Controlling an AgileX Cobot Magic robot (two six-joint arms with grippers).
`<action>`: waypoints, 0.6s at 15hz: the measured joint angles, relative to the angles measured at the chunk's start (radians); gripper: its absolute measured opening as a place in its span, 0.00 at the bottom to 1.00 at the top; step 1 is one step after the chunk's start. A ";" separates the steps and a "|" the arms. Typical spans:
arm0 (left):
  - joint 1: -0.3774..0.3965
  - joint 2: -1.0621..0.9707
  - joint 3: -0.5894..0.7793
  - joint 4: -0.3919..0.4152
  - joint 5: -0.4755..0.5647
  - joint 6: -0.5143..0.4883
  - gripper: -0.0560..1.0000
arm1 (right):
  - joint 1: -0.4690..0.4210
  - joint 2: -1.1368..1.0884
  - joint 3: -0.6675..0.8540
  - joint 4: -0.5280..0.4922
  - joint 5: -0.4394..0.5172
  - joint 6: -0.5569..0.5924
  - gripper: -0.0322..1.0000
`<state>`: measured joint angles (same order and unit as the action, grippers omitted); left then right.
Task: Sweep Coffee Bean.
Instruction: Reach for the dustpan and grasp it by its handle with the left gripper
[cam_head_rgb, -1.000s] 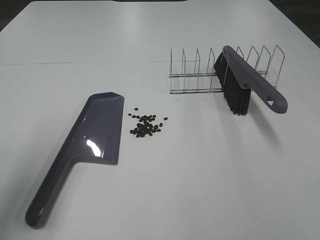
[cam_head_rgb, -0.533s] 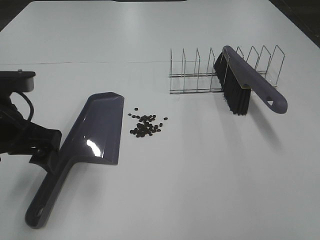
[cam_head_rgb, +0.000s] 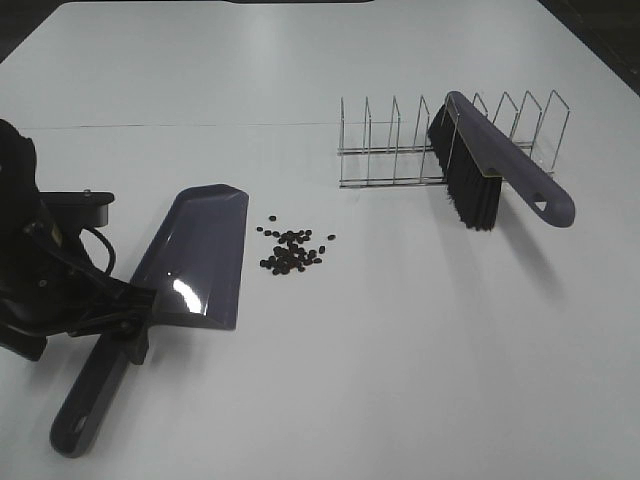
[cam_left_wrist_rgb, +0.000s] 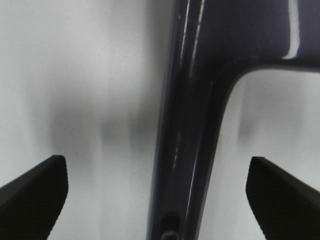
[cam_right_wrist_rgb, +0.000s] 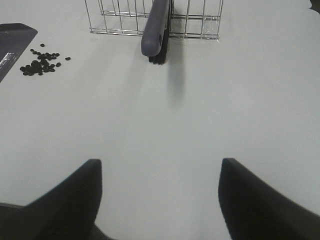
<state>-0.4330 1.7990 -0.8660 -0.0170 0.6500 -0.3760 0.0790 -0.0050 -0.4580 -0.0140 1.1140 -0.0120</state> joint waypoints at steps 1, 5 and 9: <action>0.000 0.019 0.000 0.000 -0.035 0.000 0.87 | 0.000 0.000 0.000 0.000 0.000 0.000 0.63; 0.000 0.091 -0.010 -0.002 -0.095 0.000 0.83 | 0.000 0.000 0.000 0.000 0.000 0.000 0.63; 0.000 0.100 -0.022 -0.003 -0.102 -0.004 0.73 | 0.000 0.000 0.000 0.000 0.000 0.000 0.63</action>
<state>-0.4330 1.8990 -0.8880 -0.0200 0.5480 -0.3800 0.0790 -0.0050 -0.4580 -0.0140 1.1140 -0.0120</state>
